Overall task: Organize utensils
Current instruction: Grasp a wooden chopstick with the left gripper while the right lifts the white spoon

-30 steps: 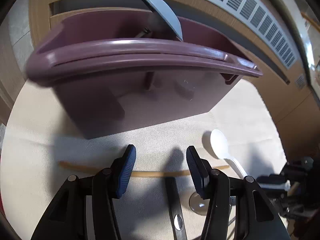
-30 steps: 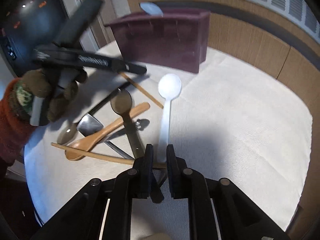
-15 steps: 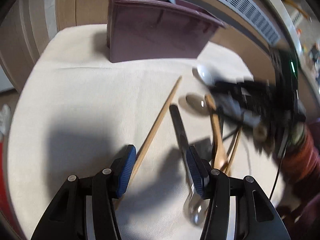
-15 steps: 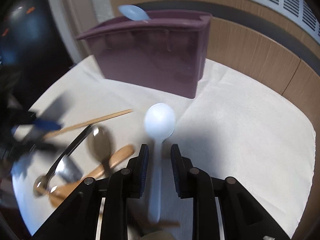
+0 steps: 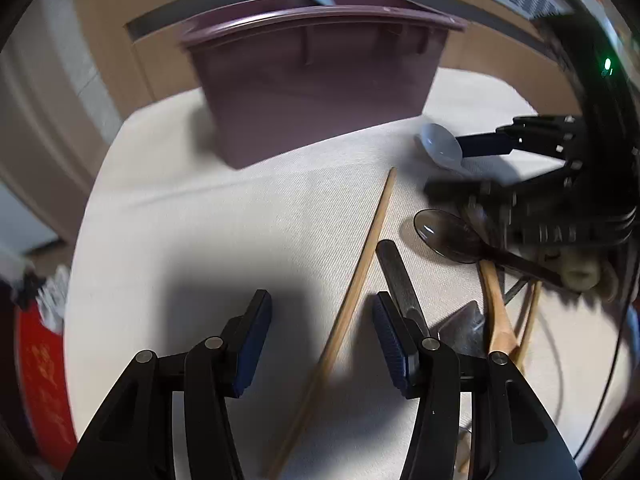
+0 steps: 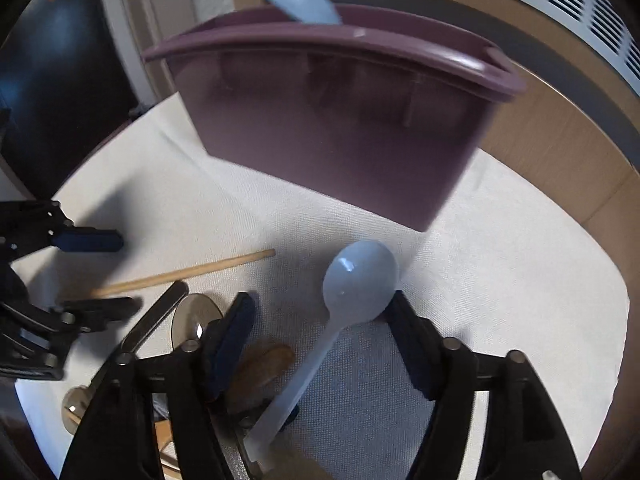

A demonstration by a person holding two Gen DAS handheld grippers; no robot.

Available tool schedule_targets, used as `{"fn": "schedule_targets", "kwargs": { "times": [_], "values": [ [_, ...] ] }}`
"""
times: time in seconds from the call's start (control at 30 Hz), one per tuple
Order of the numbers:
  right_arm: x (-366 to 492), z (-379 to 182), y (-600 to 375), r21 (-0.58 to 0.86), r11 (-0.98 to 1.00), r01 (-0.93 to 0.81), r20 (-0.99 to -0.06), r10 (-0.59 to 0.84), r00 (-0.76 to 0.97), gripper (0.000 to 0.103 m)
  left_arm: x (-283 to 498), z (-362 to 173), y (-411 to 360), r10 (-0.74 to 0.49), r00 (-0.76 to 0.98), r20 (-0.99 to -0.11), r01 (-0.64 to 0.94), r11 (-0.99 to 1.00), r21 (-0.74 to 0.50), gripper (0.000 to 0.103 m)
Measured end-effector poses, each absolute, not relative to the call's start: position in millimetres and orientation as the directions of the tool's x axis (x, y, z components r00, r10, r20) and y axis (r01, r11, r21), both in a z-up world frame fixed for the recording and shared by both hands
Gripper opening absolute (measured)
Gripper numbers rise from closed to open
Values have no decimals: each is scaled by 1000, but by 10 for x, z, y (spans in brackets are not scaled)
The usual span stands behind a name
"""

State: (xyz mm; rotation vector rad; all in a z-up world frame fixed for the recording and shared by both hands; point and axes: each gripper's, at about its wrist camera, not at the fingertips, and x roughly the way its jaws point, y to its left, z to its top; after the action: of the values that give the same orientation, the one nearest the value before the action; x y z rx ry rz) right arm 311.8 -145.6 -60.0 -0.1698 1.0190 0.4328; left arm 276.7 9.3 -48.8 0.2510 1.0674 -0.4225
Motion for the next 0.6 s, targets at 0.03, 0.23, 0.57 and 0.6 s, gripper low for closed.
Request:
{"fn": "schedule_targets", "kwargs": {
  "times": [0.03, 0.23, 0.57, 0.6],
  "values": [
    [3110, -580, -1507, 59, 910, -411, -844, 265, 465, 26, 2786, -489, 70, -205, 407, -890, 457, 890, 4, 53],
    [2966, -397, -1814, 84, 923, -375, -813, 282, 510, 6, 2999, -485, -75, -176, 351, -920, 457, 889, 5, 47],
    [2628, -173, -2070, 119, 897, -427, -754, 361, 549, 6, 3025, -424, -426, -144, 291, -946, 526, 850, 32, 7],
    [2601, -164, -2094, 139, 885, -444, -750, 387, 536, 7, 2973, -382, -338, -187, 304, -934, 489, 872, -16, 7]
  ]
}}
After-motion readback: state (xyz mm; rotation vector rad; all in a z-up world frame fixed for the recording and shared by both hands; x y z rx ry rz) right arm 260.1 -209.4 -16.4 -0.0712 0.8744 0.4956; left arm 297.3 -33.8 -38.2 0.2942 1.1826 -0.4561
